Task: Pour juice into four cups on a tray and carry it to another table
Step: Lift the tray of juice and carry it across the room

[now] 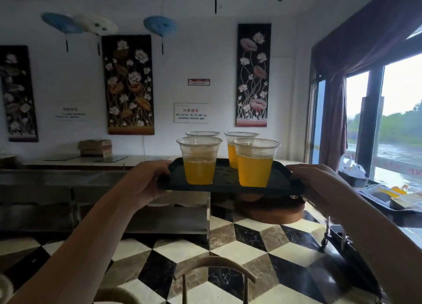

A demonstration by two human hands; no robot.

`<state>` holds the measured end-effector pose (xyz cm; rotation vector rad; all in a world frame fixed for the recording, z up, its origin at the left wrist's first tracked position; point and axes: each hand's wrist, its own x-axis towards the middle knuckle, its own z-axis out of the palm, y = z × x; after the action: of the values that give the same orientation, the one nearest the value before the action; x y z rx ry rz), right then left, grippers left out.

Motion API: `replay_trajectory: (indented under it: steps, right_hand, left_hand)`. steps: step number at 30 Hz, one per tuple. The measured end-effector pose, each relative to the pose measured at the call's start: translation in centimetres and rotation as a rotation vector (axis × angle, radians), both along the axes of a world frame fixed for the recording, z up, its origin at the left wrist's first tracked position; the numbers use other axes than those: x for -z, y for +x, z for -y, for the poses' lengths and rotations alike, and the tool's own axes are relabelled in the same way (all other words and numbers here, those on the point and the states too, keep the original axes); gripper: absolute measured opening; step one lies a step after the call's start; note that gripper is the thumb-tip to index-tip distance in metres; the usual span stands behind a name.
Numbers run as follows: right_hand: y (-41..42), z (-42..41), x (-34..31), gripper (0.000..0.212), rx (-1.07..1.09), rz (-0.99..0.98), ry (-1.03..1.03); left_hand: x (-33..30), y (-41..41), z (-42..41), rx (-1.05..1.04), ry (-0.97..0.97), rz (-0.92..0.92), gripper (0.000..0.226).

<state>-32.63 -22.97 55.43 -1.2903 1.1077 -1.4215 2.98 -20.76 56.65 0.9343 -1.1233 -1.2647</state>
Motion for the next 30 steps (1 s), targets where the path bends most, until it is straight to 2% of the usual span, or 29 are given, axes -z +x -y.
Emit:
replay_trajectory:
  steps: [3, 10, 15, 24, 27, 28, 30]
  right_hand:
    - [-0.1, -1.2, -0.6, 0.017, -0.007, 0.028, 0.013]
    - [0.7, -2.5, -0.5, 0.033, -0.007, 0.028, 0.030]
    - [1.6, -2.6, -0.2, 0.035, -0.029, 0.051, 0.050]
    - [3.2, -2.8, 0.2, 0.017, -0.015, 0.100, 0.065]
    - [3.5, -2.8, 0.3, 0.012, -0.069, 0.121, 0.057]
    - [3.7, -3.1, 0.2, 0.014, -0.089, 0.112, 0.047]
    - [3.3, -2.6, 0.6, 0.048, -0.119, 0.090, 0.041]
  left_hand:
    - [-0.5, 0.2, -0.3, 0.016, -0.029, 0.011, 0.028]
    - [-0.4, 1.2, -0.1, 0.017, -0.007, -0.006, 0.043]
    - [0.3, 2.3, -0.4, 0.049, 0.005, -0.017, 0.029]
    - [0.9, 3.8, -3.3, -0.013, 0.020, -0.017, 0.027]
    - [0.9, 3.6, -5.3, -0.069, 0.027, 0.003, 0.029]
    - [0.9, 3.6, -5.9, -0.096, 0.032, 0.005, 0.031]
    - [1.1, 3.6, -7.0, -0.147, 0.055, 0.006, 0.037]
